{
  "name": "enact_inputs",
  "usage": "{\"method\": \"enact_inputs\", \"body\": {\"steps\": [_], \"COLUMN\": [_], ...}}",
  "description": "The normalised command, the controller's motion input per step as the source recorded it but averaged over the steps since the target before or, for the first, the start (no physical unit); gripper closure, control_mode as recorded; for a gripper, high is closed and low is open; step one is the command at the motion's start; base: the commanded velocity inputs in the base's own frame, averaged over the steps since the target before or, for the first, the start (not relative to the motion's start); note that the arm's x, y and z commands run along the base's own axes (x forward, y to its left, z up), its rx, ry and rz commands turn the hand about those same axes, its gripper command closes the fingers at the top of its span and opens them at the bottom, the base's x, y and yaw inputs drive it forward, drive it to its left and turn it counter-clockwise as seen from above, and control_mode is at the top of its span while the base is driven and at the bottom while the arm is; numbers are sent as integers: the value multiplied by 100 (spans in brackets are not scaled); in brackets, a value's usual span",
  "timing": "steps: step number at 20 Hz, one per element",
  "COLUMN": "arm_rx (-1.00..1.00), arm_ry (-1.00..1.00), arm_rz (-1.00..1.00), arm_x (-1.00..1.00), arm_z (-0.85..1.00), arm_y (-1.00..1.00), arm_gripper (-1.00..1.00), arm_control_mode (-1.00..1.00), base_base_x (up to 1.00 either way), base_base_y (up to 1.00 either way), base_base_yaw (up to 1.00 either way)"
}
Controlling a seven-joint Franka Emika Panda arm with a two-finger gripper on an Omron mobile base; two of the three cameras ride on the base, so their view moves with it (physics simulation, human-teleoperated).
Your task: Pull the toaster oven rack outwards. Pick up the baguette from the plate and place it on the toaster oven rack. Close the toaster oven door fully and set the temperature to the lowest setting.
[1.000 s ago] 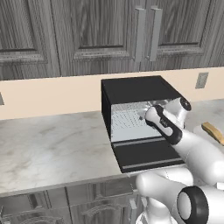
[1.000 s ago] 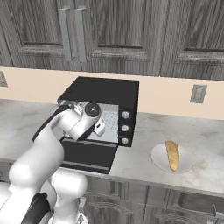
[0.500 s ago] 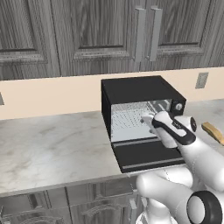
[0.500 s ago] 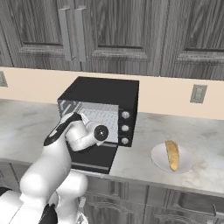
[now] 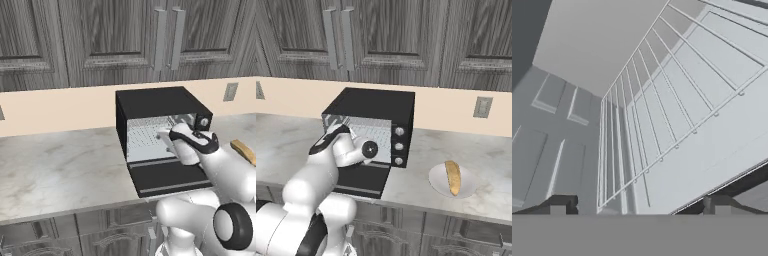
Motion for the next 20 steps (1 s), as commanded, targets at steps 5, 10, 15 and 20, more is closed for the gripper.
{"method": "enact_inputs", "body": {"steps": [5,10,15,20], "arm_rx": [0,0,0,0], "arm_ry": [10,2,0,0], "arm_rz": [-4,-3,-5,-6], "arm_x": [15,9,22,33], "arm_z": [-21,-30,-13,-2], "arm_y": [9,2,0,0], "arm_gripper": [-100,-100,-100,-100], "arm_control_mode": [-100,-100,-100,-100], "base_base_x": [0,0,0,0], "base_base_y": [0,0,0,0], "base_base_yaw": [0,0,0,0]}}
